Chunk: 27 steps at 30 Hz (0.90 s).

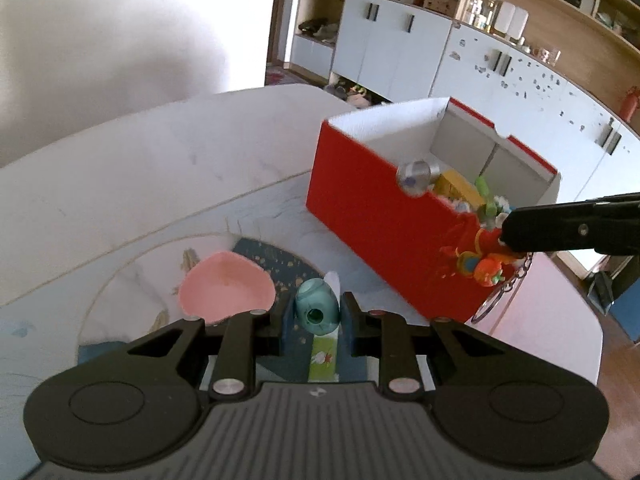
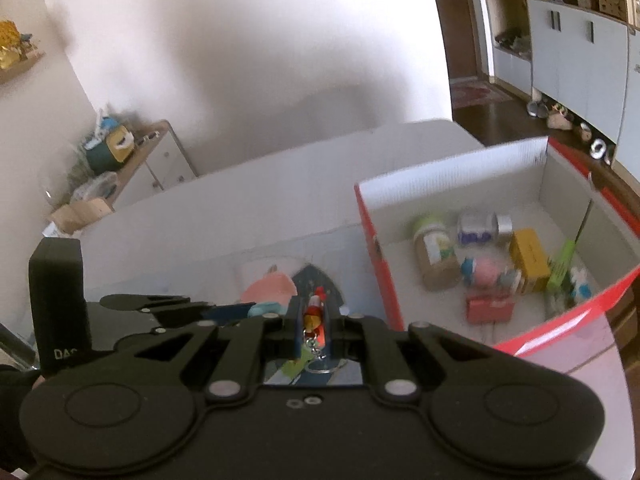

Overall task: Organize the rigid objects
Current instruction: 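Carry the teal toy into the shoebox with the left tool while the right tool carries the keychain in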

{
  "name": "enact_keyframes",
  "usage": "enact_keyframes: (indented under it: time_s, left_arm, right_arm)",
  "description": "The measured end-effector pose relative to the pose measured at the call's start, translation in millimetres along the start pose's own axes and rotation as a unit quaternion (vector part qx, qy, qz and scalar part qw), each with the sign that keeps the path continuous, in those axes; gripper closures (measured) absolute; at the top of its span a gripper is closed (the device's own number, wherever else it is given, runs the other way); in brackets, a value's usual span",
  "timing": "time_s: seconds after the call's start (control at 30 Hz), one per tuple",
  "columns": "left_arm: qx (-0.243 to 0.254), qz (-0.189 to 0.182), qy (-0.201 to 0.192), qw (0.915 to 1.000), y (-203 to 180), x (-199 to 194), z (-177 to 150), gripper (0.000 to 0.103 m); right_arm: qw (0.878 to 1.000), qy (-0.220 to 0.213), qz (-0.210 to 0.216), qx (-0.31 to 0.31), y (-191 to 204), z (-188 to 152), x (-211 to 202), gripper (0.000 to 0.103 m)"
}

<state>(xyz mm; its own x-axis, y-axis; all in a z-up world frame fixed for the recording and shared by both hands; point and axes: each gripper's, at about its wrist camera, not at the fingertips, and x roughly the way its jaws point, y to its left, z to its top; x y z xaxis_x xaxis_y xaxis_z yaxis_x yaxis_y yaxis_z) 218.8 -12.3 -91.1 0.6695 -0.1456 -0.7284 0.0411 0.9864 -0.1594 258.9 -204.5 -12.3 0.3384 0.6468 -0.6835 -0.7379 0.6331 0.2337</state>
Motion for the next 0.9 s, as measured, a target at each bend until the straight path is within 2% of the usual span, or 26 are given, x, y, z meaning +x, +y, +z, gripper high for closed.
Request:
enact_keyframes:
  time_s: [0.47,0.9]
  left_arm:
    - [-0.021,0.032,-0.008,0.9992,-46,-9,54,0.079]
    - [-0.001,0.016,-0.010,0.9998,-116,21,100,0.079]
  right_arm:
    - [0.999,-0.040,-0.005,-0.007,-77,37,-22,0.094]
    - [0.998,-0.039,-0.043,0.008,-160,47,-18,0.094]
